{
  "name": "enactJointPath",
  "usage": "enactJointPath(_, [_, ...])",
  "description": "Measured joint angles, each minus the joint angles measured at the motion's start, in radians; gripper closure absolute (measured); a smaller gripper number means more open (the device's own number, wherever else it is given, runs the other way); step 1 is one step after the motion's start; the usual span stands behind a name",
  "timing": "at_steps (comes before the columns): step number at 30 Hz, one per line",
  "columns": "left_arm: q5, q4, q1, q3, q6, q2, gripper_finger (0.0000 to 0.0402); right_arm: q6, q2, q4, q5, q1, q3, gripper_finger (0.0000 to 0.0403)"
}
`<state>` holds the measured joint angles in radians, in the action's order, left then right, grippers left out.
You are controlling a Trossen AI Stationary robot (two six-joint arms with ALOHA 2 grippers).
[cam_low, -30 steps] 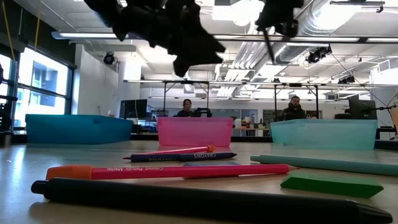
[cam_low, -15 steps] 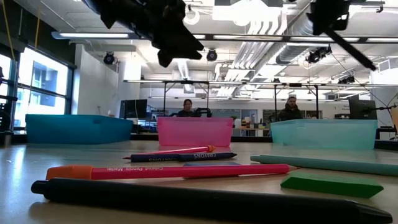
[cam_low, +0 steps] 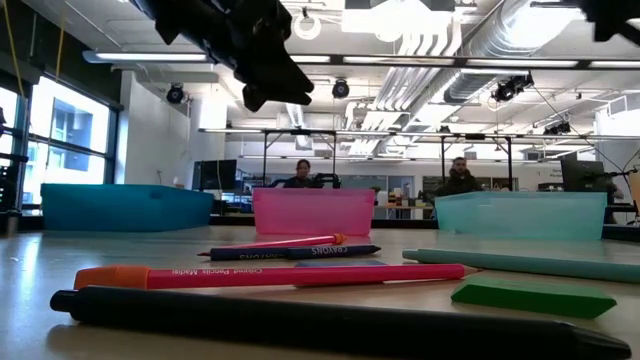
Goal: Sort crayons/erasers/pens/pencils in bins
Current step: Put the black pen into the orange bin
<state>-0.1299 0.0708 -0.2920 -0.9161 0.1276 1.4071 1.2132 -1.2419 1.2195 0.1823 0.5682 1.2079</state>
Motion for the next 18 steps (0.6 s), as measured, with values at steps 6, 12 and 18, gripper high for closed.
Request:
enactJointPath(6, [0.006, 0.023, 0.013, 0.000, 0.042, 0.000, 0.0270, 0.157, -0.002, -0.036, 0.003, 0.119, -0.088, 0.0386])
enactJointPath(12, [0.014, 0.023, 0.015, 0.000, 0.082, 0.000, 0.0270, 0.228, -0.002, -0.199, -0.008, 0.209, -0.169, 0.0386])
enactJointPath(18, [0.015, 0.023, 0.026, 0.000, 0.106, 0.000, 0.0271, 0.305, -0.002, -0.302, -0.043, 0.272, -0.243, 0.0386])
